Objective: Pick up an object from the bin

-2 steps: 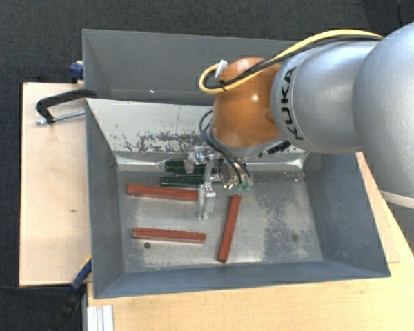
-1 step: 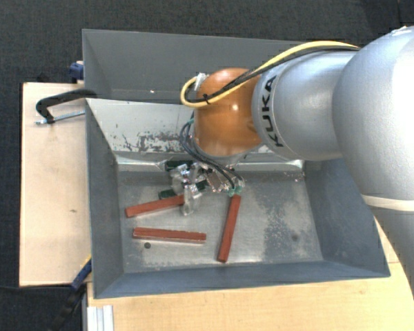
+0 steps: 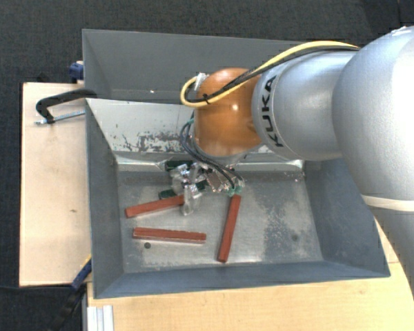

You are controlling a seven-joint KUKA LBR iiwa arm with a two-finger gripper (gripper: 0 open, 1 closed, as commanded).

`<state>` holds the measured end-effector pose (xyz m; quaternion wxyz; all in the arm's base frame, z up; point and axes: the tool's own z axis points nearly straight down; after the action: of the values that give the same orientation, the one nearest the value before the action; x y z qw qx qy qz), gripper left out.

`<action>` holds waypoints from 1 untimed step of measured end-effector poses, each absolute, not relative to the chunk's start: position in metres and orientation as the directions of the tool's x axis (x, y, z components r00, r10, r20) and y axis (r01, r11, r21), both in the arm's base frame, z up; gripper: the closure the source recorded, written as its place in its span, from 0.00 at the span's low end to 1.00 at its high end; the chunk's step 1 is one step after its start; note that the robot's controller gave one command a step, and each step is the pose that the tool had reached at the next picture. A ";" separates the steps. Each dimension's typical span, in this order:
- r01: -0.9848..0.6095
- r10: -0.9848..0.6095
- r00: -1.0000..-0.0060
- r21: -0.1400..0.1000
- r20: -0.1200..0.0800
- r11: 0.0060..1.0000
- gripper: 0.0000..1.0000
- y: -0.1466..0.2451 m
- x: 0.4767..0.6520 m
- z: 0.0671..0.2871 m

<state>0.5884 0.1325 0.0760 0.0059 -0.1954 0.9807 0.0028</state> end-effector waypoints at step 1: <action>-0.515 -0.515 -0.857 -0.005 -0.015 0.857 1.00 0.117 0.580 0.256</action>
Offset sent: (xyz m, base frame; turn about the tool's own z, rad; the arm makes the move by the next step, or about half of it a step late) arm 0.0000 0.0000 0.0000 0.0000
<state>0.5803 0.1168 0.2561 0.0080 -0.2670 0.9637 -0.0004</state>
